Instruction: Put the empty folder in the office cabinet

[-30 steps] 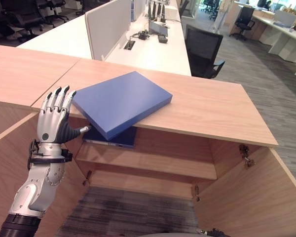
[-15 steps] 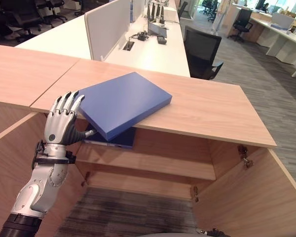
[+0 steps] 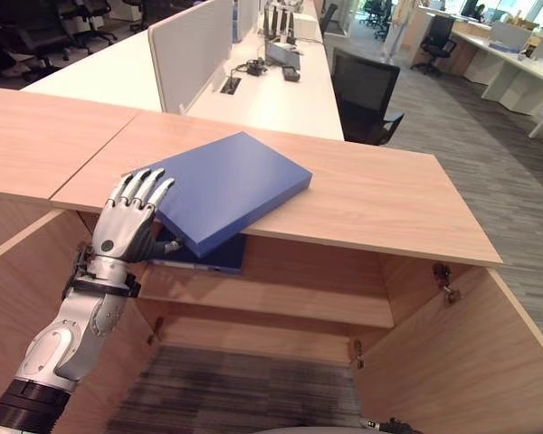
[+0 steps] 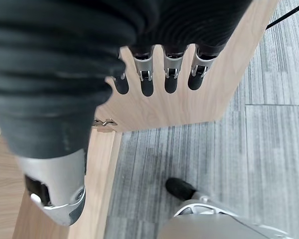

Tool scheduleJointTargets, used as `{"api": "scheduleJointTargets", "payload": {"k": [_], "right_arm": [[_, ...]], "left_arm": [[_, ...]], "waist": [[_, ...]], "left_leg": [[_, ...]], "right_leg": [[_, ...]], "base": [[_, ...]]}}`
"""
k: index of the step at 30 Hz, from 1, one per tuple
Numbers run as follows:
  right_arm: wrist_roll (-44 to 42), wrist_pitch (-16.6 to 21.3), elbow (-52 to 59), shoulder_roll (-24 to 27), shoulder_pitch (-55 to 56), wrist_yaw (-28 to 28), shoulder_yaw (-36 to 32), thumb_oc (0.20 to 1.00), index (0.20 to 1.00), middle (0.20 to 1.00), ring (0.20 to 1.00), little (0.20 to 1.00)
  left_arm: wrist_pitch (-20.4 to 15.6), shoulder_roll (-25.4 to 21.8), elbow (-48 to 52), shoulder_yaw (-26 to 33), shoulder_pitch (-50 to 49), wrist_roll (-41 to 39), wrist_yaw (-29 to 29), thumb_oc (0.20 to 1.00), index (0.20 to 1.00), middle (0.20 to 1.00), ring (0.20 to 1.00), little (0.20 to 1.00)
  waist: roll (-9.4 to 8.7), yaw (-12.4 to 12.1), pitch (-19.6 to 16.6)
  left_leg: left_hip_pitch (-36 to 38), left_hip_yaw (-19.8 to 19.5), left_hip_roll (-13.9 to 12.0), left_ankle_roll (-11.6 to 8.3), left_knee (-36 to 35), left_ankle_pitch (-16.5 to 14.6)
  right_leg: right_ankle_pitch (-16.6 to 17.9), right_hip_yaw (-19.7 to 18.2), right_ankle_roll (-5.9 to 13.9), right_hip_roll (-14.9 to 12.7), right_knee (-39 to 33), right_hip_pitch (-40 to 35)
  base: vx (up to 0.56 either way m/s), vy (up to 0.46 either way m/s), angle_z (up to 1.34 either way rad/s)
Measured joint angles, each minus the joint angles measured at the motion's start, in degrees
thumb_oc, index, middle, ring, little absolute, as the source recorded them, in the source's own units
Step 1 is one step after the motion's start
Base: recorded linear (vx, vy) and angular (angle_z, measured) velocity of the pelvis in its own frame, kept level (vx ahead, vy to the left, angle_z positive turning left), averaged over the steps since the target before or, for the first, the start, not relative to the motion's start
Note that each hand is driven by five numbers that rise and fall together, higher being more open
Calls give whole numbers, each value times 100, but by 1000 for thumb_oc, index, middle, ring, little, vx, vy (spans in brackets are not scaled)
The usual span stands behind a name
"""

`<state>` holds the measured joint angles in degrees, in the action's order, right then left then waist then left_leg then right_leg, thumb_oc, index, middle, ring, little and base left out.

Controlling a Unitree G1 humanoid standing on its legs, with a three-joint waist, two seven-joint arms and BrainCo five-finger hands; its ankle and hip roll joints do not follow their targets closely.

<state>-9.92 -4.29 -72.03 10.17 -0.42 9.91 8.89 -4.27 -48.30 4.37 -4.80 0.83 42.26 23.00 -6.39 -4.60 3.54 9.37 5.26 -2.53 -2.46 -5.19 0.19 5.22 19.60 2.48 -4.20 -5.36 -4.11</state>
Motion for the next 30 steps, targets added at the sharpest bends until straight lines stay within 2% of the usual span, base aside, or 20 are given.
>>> {"api": "scheduleJointTargets", "payload": {"k": [3, 11, 13, 18, 23, 29, 30], "right_arm": [[3, -2, -3, 15, 3, -3, 0, 1000, 1000, 1000, 1000, 1000], [8, -4, 1, 84, 8, -10, 1, 1000, 1000, 1000, 1000, 1000], [39, -2, 2, 102, 7, -35, 0, 1000, 1000, 1000, 1000, 1000], [39, -3, 1, 119, 10, -53, 0, 1000, 1000, 1000, 1000, 1000], [39, -7, -6, 124, 1, -53, 1, 1000, 1000, 1000, 1000, 1000], [40, -7, -1, 150, 7, -52, 3, 1000, 1000, 1000, 1000, 1000], [40, -9, -2, 165, 10, -52, 3, 1000, 1000, 1000, 1000, 1000]], "left_arm": [[-12, -205, -13, -216, 71, 209, -93, 1000, 1000, 1000, 1000, 1000], [-24, -236, -252, -491, 393, 447, -228, 1000, 1000, 1000, 1000, 1000], [-27, -415, -265, -657, 405, 575, -249, 1000, 1000, 1000, 1000, 1000], [-43, -424, -446, -673, 411, 603, -276, 1000, 1000, 1000, 1000, 1000], [3, -421, -691, -1169, 765, 694, -347, 1000, 1000, 1000, 1000, 1000], [60, -332, -1108, -1567, 1089, 883, -369, 1000, 1000, 1000, 1000, 1000], [88, -250, -1160, -1567, 1097, 887, -362, 896, 896, 896, 896, 896]], "waist": [[22, 91, -16], [54, 167, -51], [52, 167, -54], [49, 203, -59], [26, 236, -85], [99, 286, -252], [107, 285, -259]], "left_leg": [[0, 5, 2, 0, -14, 0], [40, 17, 1, 2, -30, 1], [61, 53, 1, 2, 3, 2], [84, 78, 1, 2, -23, 0], [93, 96, 4, 4, -47, -16], [102, 159, 6, 10, -47, -18], [103, 170, 6, 10, -48, -18]], "right_leg": [[9, -6, 0, -1, 0, 0], [16, -20, -7, 4, -1, 1], [24, -44, -17, 6, -1, -1], [34, -78, -25, 10, -1, -9], [51, -105, -13, 9, -1, -5], [59, -167, -15, 15, -2, 3], [59, -170, -15, 13, -2, -1]], "base": [[0, 0, 0], [0, 0, 0], [12, 6, -6], [5, 6, -4], [1, 5, -2], [-1, 10, -5], [0, 0, 0]]}}
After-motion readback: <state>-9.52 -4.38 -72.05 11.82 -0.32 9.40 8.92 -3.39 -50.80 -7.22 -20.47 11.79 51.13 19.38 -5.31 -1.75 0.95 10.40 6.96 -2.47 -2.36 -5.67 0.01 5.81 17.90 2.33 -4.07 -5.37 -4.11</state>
